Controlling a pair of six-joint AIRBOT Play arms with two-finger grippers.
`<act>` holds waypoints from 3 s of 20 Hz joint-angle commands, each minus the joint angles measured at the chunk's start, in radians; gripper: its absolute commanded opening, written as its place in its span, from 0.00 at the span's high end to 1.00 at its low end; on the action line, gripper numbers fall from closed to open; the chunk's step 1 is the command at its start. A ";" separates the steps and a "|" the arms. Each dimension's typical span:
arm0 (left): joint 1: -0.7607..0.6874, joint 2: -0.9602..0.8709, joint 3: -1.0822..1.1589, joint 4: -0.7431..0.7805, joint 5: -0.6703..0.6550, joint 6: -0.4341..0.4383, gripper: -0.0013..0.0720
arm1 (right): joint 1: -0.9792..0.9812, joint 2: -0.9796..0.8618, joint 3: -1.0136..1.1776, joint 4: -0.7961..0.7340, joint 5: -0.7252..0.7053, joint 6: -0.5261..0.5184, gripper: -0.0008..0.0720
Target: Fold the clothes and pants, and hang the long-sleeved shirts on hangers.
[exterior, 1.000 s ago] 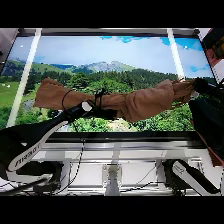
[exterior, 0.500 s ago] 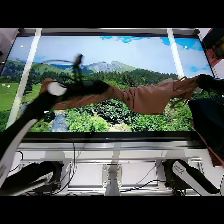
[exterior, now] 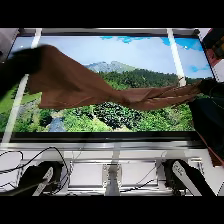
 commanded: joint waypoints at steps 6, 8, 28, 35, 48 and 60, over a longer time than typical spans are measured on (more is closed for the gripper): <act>0.317 -0.140 0.000 0.113 0.180 -0.051 0.96 | 0.000 0.026 0.003 -0.016 0.014 -0.005 0.93; 0.304 -0.254 0.001 0.087 0.245 -0.051 0.96 | 0.000 0.020 0.002 -0.016 -0.018 -0.053 0.93; 0.217 -1.054 0.241 -0.042 0.696 -0.051 0.95 | 0.000 -0.165 -0.328 -0.017 -0.306 -0.015 0.93; 0.270 -1.008 0.241 -0.040 0.561 -0.050 0.00 | 0.000 -0.164 -0.329 0.120 -0.417 -0.016 0.93; 0.618 -0.846 0.220 0.307 -0.731 0.089 0.02 | 0.000 -0.162 -0.329 0.123 -0.432 -0.027 0.93; 0.559 -1.016 0.050 0.092 -0.601 0.168 0.20 | 0.000 -0.162 -0.329 0.121 -0.444 -0.027 0.93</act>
